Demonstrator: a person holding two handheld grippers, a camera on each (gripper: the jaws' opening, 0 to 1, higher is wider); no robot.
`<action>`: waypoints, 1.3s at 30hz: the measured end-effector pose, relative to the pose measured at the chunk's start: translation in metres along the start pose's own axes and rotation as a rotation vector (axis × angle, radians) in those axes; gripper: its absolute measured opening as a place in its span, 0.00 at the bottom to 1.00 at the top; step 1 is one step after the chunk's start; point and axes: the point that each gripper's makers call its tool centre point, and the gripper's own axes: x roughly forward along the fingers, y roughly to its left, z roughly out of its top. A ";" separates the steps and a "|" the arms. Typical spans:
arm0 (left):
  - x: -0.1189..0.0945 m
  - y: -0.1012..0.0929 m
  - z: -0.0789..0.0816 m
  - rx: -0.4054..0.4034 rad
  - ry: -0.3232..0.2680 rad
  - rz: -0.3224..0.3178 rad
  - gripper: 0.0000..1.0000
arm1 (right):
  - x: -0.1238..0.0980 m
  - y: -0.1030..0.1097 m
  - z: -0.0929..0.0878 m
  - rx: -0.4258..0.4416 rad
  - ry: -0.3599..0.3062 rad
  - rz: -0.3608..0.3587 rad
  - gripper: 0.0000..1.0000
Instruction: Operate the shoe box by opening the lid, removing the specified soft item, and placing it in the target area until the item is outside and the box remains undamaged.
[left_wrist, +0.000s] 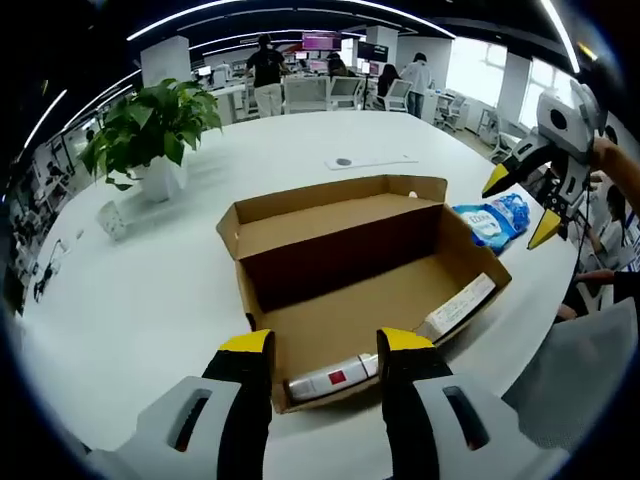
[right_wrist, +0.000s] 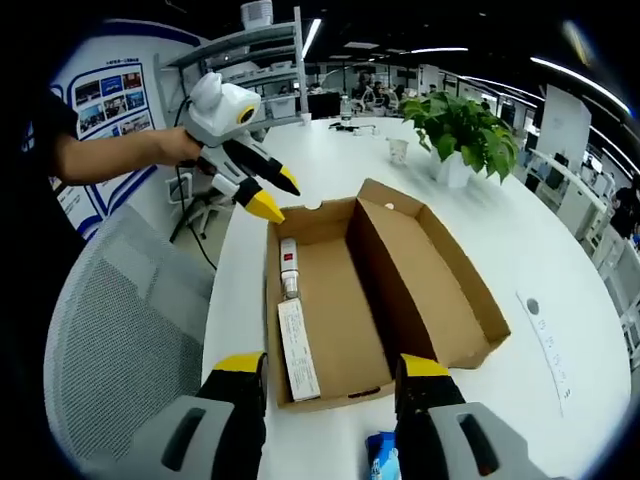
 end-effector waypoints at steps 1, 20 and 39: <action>-0.001 0.004 -0.005 -0.016 0.004 0.003 0.41 | 0.003 0.001 0.001 -0.010 0.003 0.006 0.49; 0.005 0.030 -0.045 -0.171 0.037 0.037 0.19 | 0.053 0.008 -0.021 -0.106 0.147 0.106 0.46; 0.009 0.033 -0.052 -0.243 0.036 0.023 0.05 | 0.080 0.013 -0.046 -0.171 0.247 0.200 0.41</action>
